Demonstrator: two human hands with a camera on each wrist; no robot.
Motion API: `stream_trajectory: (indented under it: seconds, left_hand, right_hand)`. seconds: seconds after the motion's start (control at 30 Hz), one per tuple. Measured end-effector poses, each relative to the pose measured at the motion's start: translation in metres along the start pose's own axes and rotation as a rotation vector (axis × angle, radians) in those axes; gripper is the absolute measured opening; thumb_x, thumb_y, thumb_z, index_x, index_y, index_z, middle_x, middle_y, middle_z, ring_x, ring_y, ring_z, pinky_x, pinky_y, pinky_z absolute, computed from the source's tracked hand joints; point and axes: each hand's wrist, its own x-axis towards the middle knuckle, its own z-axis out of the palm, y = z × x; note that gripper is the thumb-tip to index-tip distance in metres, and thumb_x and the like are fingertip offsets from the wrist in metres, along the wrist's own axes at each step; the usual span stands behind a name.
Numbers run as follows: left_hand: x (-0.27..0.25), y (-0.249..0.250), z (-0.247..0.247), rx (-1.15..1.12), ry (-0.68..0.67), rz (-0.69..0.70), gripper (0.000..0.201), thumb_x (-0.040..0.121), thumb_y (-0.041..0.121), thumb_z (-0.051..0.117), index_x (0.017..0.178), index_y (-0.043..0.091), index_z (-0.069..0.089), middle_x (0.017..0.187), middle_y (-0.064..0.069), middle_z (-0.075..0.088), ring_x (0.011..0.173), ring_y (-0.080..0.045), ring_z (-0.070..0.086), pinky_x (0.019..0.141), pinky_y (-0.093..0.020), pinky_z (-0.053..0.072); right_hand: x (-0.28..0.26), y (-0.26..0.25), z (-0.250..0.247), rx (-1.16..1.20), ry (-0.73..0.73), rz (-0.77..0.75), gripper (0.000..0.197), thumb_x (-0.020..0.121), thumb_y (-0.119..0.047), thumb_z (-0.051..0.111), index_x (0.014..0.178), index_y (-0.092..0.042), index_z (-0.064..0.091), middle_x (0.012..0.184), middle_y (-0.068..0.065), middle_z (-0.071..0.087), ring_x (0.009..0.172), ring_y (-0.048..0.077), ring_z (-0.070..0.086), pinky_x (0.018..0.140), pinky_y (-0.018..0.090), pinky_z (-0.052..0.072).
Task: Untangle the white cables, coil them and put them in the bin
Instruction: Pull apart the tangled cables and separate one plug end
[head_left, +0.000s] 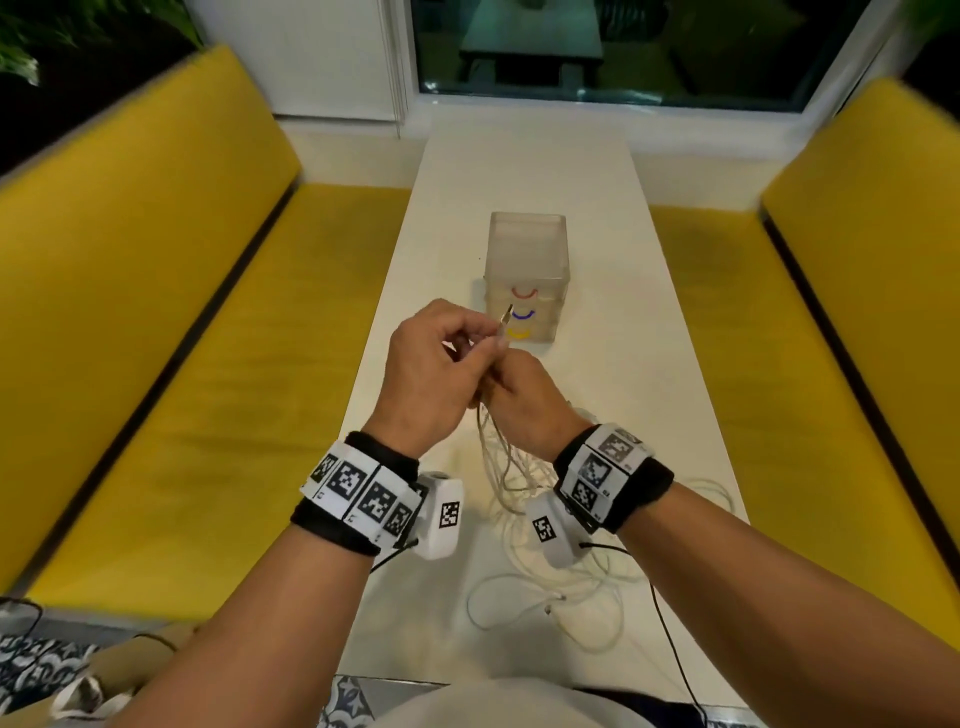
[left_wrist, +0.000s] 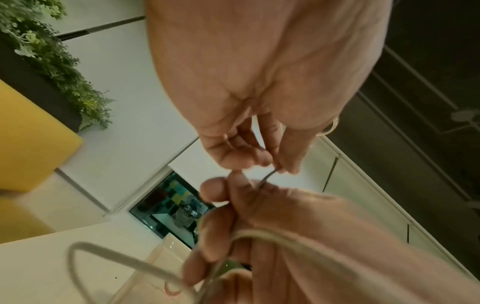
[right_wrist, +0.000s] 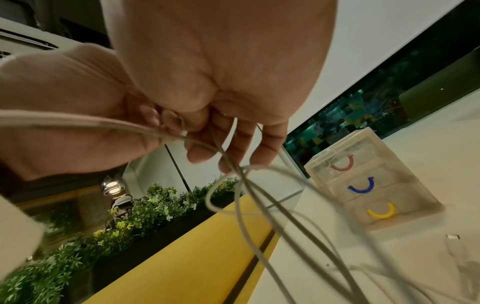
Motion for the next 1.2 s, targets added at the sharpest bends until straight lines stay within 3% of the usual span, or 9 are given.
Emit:
stream_trajectory:
  seconds: [0.1, 0.2, 0.3, 0.43, 0.63, 0.77, 0.87, 1.03, 1.2]
  left_hand:
    - [0.006, 0.0, 0.009, 0.035, 0.028, 0.04, 0.005, 0.091, 0.02, 0.071, 0.089, 0.016, 0.072, 0.09, 0.003, 0.065, 0.081, -0.01, 0.062, 0.073, -0.025, 0.05]
    - [0.011, 0.0, 0.016, -0.066, 0.032, -0.009, 0.012, 0.097, 0.019, 0.061, 0.09, 0.011, 0.066, 0.085, -0.002, 0.07, 0.084, -0.02, 0.067, 0.076, -0.041, 0.056]
    - [0.013, 0.002, 0.02, -0.225, 0.046, -0.048, 0.014, 0.101, 0.014, 0.054, 0.092, 0.007, 0.063, 0.085, -0.013, 0.071, 0.081, -0.031, 0.071, 0.075, -0.05, 0.06]
    - [0.013, 0.012, 0.026, -0.294, 0.049, -0.018, 0.019, 0.102, 0.007, 0.053, 0.09, 0.018, 0.063, 0.079, -0.009, 0.068, 0.073, -0.018, 0.066, 0.072, -0.034, 0.059]
    - [0.026, 0.015, 0.021, -0.452, 0.151, -0.041, 0.02, 0.103, 0.009, 0.05, 0.087, 0.015, 0.061, 0.061, 0.001, 0.055, 0.059, -0.02, 0.056, 0.062, -0.038, 0.057]
    - [0.043, 0.02, 0.006, -0.62, 0.155, -0.135, 0.021, 0.106, 0.016, 0.047, 0.087, 0.014, 0.057, 0.058, 0.002, 0.039, 0.047, -0.013, 0.035, 0.044, -0.025, 0.032]
    - [0.046, 0.019, -0.002, -0.671, 0.167, -0.167, 0.022, 0.106, 0.017, 0.045, 0.087, 0.014, 0.054, 0.059, 0.001, 0.029, 0.05, -0.012, 0.02, 0.045, -0.028, 0.016]
    - [0.042, 0.003, -0.003, -0.343, 0.151, -0.083, 0.023, 0.104, 0.02, 0.049, 0.081, 0.018, 0.053, 0.061, 0.004, 0.035, 0.052, -0.01, 0.028, 0.047, -0.026, 0.025]
    - [0.023, -0.018, 0.016, -0.001, -0.153, -0.127, 0.034, 0.099, 0.036, 0.06, 0.077, 0.018, 0.041, 0.064, 0.009, 0.035, 0.055, -0.007, 0.029, 0.054, -0.027, 0.03]
  right_hand:
    - [-0.002, -0.008, -0.002, 0.033, 0.029, -0.022, 0.024, 0.095, -0.028, 0.041, 0.097, -0.022, 0.064, 0.084, 0.001, 0.069, 0.077, 0.024, 0.065, 0.072, 0.052, 0.055]
    - [-0.003, -0.017, -0.007, 0.107, 0.091, -0.111, 0.025, 0.102, -0.013, 0.043, 0.103, -0.017, 0.068, 0.099, -0.01, 0.066, 0.092, 0.004, 0.062, 0.08, 0.023, 0.049]
    - [0.001, -0.015, -0.006, 0.163, 0.22, -0.122, 0.03, 0.099, -0.032, 0.046, 0.077, -0.03, 0.067, 0.09, 0.01, 0.065, 0.086, 0.022, 0.061, 0.073, 0.039, 0.049]
    - [-0.009, -0.022, -0.004, 0.317, 0.312, -0.083, 0.026, 0.099, -0.014, 0.053, 0.091, 0.004, 0.069, 0.086, 0.011, 0.068, 0.075, 0.02, 0.061, 0.068, 0.035, 0.052]
    - [-0.019, 0.007, -0.007, 0.347, 0.062, 0.113, 0.021, 0.093, -0.022, 0.064, 0.073, -0.014, 0.064, 0.06, 0.002, 0.065, 0.059, 0.021, 0.055, 0.063, 0.036, 0.044]
    - [-0.044, 0.058, -0.001, 0.127, -0.146, 0.247, 0.024, 0.098, -0.011, 0.059, 0.074, -0.008, 0.063, 0.061, -0.014, 0.068, 0.059, -0.002, 0.06, 0.065, 0.016, 0.045]
    - [-0.052, 0.081, -0.001, 0.054, -0.132, 0.304, 0.023, 0.096, -0.013, 0.057, 0.077, -0.008, 0.069, 0.072, -0.008, 0.071, 0.063, -0.006, 0.062, 0.069, 0.02, 0.045]
    - [-0.043, 0.071, -0.013, -0.06, -0.1, 0.279, 0.028, 0.096, -0.005, 0.048, 0.074, -0.007, 0.066, 0.062, -0.022, 0.062, 0.062, -0.005, 0.059, 0.067, 0.017, 0.042]
    - [-0.029, 0.05, -0.026, -0.02, 0.128, 0.197, 0.026, 0.098, -0.021, 0.05, 0.081, -0.025, 0.069, 0.069, -0.017, 0.065, 0.072, 0.01, 0.062, 0.077, 0.038, 0.052]
